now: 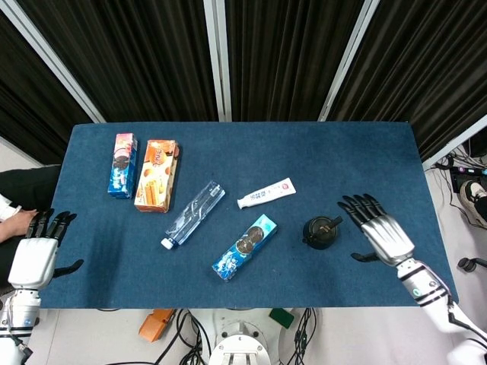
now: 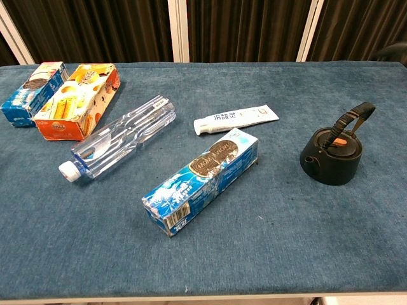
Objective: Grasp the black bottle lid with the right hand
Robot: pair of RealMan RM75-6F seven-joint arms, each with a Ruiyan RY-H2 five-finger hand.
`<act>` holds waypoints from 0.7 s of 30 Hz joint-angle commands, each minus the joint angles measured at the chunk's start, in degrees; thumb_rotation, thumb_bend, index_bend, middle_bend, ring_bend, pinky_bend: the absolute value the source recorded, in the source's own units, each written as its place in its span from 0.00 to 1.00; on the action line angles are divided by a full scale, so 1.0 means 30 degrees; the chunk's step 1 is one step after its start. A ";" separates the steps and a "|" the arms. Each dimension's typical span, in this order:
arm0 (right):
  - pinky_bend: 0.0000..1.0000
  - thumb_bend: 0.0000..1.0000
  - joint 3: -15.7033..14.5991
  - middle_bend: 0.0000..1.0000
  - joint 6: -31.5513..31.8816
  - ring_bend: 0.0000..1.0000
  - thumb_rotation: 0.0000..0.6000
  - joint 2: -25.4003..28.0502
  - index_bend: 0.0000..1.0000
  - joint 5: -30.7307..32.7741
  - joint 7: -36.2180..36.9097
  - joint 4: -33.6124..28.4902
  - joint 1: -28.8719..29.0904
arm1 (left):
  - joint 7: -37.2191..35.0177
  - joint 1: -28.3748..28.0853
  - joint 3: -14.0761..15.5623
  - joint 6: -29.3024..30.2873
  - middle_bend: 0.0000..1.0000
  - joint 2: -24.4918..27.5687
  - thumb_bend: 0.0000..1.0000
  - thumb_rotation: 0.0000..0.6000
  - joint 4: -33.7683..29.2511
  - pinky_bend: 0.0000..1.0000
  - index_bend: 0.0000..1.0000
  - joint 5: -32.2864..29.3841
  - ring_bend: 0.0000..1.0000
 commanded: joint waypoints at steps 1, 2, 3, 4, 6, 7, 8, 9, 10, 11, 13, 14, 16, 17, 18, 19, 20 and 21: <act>0.00 0.00 0.0550 0.13 -0.2441 0.09 1.00 -0.0744 0.14 0.0097 -0.1401 -0.0344 0.1942 | 0.0015 0.0018 0.0006 -0.0024 0.11 0.0007 0.05 1.00 -0.0040 0.00 0.14 -0.0053 0.02; 0.00 0.00 0.0607 0.14 -0.2809 0.11 1.00 -0.0863 0.16 0.0202 -0.1624 -0.0366 0.2202 | 0.0019 0.0036 0.0004 -0.0024 0.11 0.0017 0.05 1.00 -0.0048 0.00 0.14 -0.0093 0.02; 0.00 0.00 0.0669 0.18 -0.3105 0.14 1.00 -0.0978 0.20 0.0322 -0.1841 -0.0370 0.2422 | 0.0023 0.0055 0.0000 -0.0022 0.11 0.0031 0.05 1.00 -0.0053 0.00 0.14 -0.0134 0.02; 0.00 0.00 0.0751 0.22 -0.3397 0.18 1.00 -0.1111 0.26 0.0487 -0.2125 -0.0350 0.2656 | 0.0024 0.0080 -0.0010 -0.0020 0.11 0.0049 0.05 1.00 -0.0060 0.00 0.14 -0.0196 0.02; 0.01 0.00 0.0896 0.28 -0.3841 0.25 1.00 -0.1308 0.36 0.0905 -0.2589 -0.0230 0.2984 | 0.0034 0.0112 -0.0020 -0.0036 0.11 0.0087 0.05 1.00 -0.0083 0.00 0.14 -0.0290 0.02; 0.02 0.00 0.0949 0.31 -0.4025 0.29 1.00 -0.1376 0.41 0.1110 -0.2771 -0.0172 0.3107 | 0.0040 0.0118 -0.0019 -0.0051 0.11 0.0099 0.05 1.00 -0.0091 0.00 0.14 -0.0314 0.02; 0.03 0.00 0.0990 0.32 -0.4221 0.30 1.00 -0.1433 0.43 0.1312 -0.2927 -0.0122 0.3229 | 0.0049 0.0118 -0.0018 -0.0071 0.11 0.0107 0.05 1.00 -0.0097 0.00 0.14 -0.0334 0.02; 0.03 0.00 0.1019 0.34 -0.4455 0.32 1.00 -0.1490 0.45 0.1551 -0.3100 -0.0072 0.3372 | 0.0063 0.0119 -0.0016 -0.0100 0.11 0.0106 0.05 1.00 -0.0109 0.00 0.14 -0.0365 0.02; 0.04 0.00 0.1028 0.35 -0.4594 0.33 1.00 -0.1511 0.46 0.1696 -0.3211 -0.0054 0.3464 | 0.0069 0.0121 -0.0016 -0.0113 0.11 0.0099 0.05 1.00 -0.0124 0.00 0.14 -0.0381 0.02; 0.04 0.00 0.1030 0.36 -0.4681 0.34 1.00 -0.1523 0.47 0.1814 -0.3322 -0.0039 0.3530 | 0.0074 0.0123 -0.0017 -0.0124 0.11 0.0086 0.05 1.00 -0.0133 0.00 0.14 -0.0396 0.02; 0.05 0.00 0.0999 0.39 -0.4735 0.37 1.00 -0.1510 0.50 0.2015 -0.3547 -0.0011 0.3602 | 0.0092 0.0131 -0.0013 -0.0134 0.11 0.0052 0.05 1.00 -0.0141 0.00 0.14 -0.0415 0.02; 0.05 0.00 0.0978 0.40 -0.4745 0.38 1.00 -0.1485 0.52 0.2094 -0.3608 -0.0001 0.3617 | 0.0102 0.0136 -0.0011 -0.0146 0.11 0.0047 0.05 1.00 -0.0145 0.00 0.14 -0.0432 0.02; 0.05 0.00 0.0908 0.42 -0.4791 0.40 1.00 -0.1418 0.54 0.2259 -0.3680 0.0028 0.3653 | 0.0133 0.0144 -0.0016 -0.0175 0.11 0.0040 0.05 1.00 -0.0157 0.00 0.14 -0.0489 0.02; 0.05 0.00 0.0877 0.43 -0.4807 0.40 1.00 -0.1400 0.55 0.2310 -0.3690 0.0045 0.3671 | 0.0143 0.0146 -0.0021 -0.0184 0.11 0.0047 0.05 1.00 -0.0171 0.00 0.14 -0.0508 0.02; 0.05 0.00 0.0827 0.44 -0.4818 0.41 1.00 -0.1385 0.57 0.2358 -0.3690 0.0061 0.3690 | 0.0159 0.0139 -0.0028 -0.0199 0.11 0.0052 0.05 1.00 -0.0189 0.00 0.14 -0.0522 0.02; 0.06 0.00 0.0783 0.45 -0.4810 0.43 1.00 -0.1383 0.58 0.2371 -0.3691 0.0081 0.3699 | 0.0170 0.0137 -0.0030 -0.0192 0.11 0.0057 0.05 1.00 -0.0206 0.00 0.14 -0.0509 0.02; 0.06 0.00 0.0734 0.46 -0.4807 0.44 1.00 -0.1378 0.59 0.2382 -0.3682 0.0102 0.3704 | 0.0186 0.0133 -0.0028 -0.0196 0.11 0.0066 0.05 1.00 -0.0222 0.00 0.14 -0.0500 0.02; 0.06 0.00 0.0669 0.47 -0.4800 0.45 1.00 -0.1378 0.60 0.2407 -0.3663 0.0139 0.3706 | 0.0201 0.0120 -0.0035 -0.0216 0.11 0.0068 0.05 1.00 -0.0225 0.00 0.14 -0.0506 0.02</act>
